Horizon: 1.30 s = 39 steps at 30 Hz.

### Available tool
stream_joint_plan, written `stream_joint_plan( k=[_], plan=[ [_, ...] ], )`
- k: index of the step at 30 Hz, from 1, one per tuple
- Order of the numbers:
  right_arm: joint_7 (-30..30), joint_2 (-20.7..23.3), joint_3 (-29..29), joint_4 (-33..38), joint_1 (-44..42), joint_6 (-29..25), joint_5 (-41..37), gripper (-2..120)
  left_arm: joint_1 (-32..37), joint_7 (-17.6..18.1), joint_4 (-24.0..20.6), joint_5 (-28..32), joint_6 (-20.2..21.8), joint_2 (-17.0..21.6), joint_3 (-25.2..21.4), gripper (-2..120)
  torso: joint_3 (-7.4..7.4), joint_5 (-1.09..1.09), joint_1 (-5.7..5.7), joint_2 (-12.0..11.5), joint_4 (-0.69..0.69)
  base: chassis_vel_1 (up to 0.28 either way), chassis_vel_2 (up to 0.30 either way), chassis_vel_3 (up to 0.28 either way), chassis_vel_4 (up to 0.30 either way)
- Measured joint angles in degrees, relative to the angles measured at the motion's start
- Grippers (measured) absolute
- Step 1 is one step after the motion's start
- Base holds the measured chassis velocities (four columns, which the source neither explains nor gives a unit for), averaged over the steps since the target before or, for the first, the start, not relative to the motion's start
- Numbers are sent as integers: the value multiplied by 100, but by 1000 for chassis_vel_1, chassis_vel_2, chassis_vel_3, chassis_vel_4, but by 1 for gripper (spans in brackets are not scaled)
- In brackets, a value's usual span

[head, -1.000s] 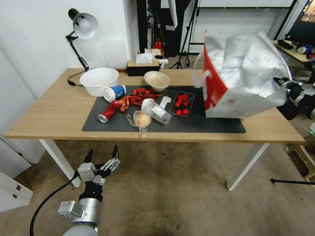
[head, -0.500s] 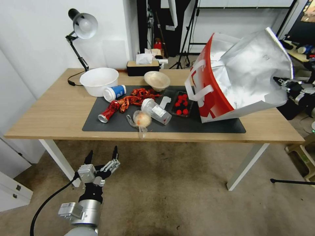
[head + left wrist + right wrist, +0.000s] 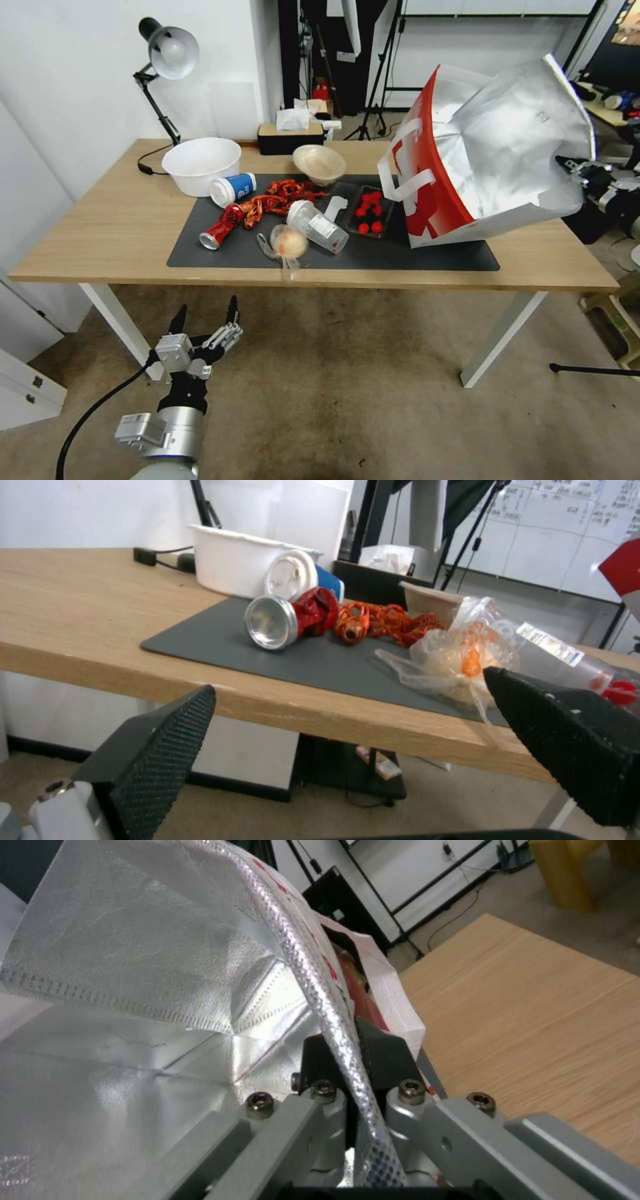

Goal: Pick up the food delivery bag from the floor and place it on the table.

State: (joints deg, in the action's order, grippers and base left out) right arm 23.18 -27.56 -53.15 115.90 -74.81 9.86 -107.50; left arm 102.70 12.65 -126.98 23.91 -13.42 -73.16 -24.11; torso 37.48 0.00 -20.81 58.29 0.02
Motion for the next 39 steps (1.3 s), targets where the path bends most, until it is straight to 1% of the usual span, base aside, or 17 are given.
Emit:
stream_joint_plan(
  k=[10,26,29,30,31,32,33,34,36,38,39],
  plan=[
    [122,80,22,77,59,-8,110,0,-38,13,4,35,5,28,5,100,0,-1,0,0,0,0,0,0,0],
    [163,34,46,70,41,30,97,0,-46,25,11,47,18,43,5,100,0,0,0,0,0,0,0,0,0],
    [178,33,56,65,41,33,125,14,-44,31,11,47,18,43,6,100,0,0,0,0,0,0,0,0,0],
    [178,33,56,65,41,33,125,14,-44,31,11,47,18,43,6,100,0,0,0,0,0,0,0,0,0],
    [179,32,60,61,42,33,134,18,-44,33,11,47,18,43,6,100,0,0,0,0,0,0,0,0,0],
    [179,28,68,57,43,33,142,22,-42,33,11,48,18,43,6,100,0,0,0,0,0,0,0,0,0],
    [172,24,75,55,45,33,145,29,-40,33,11,48,18,42,6,100,0,0,0,0,0,0,0,0,0],
    [172,24,75,55,45,33,145,29,-40,33,11,48,18,42,6,100,0,0,0,0,0,0,0,0,0],
    [141,23,80,54,47,33,161,36,-39,34,11,47,18,40,7,100,0,0,0,0,0,0,0,0,0],
    [93,33,93,44,65,33,195,47,-37,35,11,47,18,39,7,100,0,0,0,0,0,0,0,0,0],
    [93,33,93,44,65,33,195,47,-37,35,11,47,18,39,7,100,0,0,0,0,0,0,0,0,0]
  ],
)
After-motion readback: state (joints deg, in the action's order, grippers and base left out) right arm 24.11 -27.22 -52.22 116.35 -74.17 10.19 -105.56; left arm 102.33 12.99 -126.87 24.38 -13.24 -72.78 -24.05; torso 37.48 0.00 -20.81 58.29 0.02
